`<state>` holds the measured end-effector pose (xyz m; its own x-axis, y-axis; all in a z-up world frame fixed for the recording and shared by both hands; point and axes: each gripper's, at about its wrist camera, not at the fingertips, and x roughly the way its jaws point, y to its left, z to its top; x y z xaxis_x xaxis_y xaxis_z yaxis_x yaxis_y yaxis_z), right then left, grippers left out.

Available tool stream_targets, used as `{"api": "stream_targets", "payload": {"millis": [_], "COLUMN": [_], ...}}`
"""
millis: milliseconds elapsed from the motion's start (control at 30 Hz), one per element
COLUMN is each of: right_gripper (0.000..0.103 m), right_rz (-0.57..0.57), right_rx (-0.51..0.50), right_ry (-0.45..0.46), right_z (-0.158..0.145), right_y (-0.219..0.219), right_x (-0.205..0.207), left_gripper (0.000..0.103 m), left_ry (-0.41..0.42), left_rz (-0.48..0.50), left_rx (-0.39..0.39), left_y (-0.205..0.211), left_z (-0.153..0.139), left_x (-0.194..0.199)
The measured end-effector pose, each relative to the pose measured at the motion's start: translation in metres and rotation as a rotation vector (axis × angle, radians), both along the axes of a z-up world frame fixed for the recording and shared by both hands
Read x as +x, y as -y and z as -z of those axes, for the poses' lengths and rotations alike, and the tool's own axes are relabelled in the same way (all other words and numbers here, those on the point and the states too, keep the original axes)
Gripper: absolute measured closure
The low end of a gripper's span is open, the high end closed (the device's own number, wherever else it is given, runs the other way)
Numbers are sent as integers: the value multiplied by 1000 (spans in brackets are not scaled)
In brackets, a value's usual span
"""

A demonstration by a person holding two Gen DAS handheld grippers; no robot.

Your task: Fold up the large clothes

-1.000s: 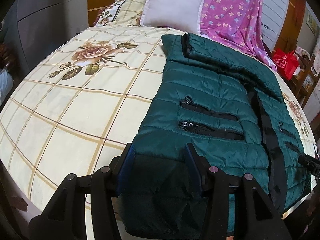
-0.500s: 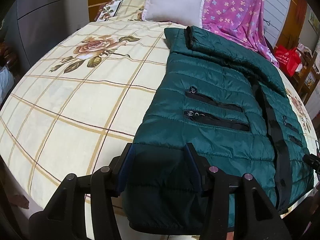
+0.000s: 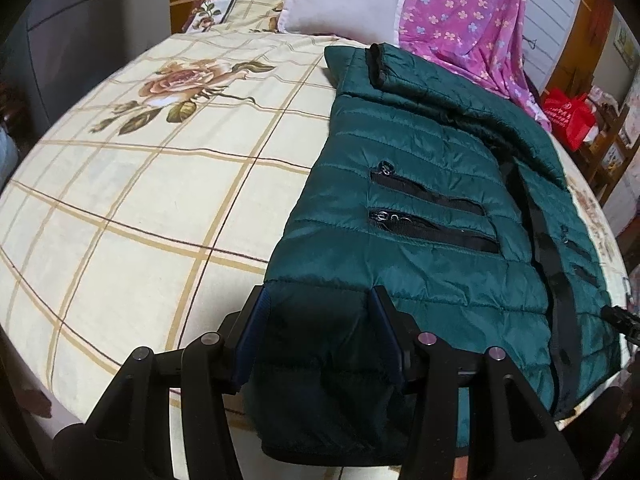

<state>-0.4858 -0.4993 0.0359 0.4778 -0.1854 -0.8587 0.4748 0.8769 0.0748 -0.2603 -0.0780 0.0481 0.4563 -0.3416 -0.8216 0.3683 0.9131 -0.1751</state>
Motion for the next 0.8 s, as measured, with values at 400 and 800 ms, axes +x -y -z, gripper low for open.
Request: {"api": "stream_targets", "payload": {"millis": [400, 800], "right_gripper": [6, 6], "right_rz": [25, -53], "right_rx": [157, 174], "right_ry": [27, 29], "right_z": [18, 21], "right_y": [26, 14], "right_x": [-18, -12], "left_gripper": [61, 61], "left_ry": [-89, -82], "left_rz": [-40, -13], "left_rx": [-174, -75], "left_y": [-28, -18], "left_z": [0, 10], "left_x": [13, 9]}}
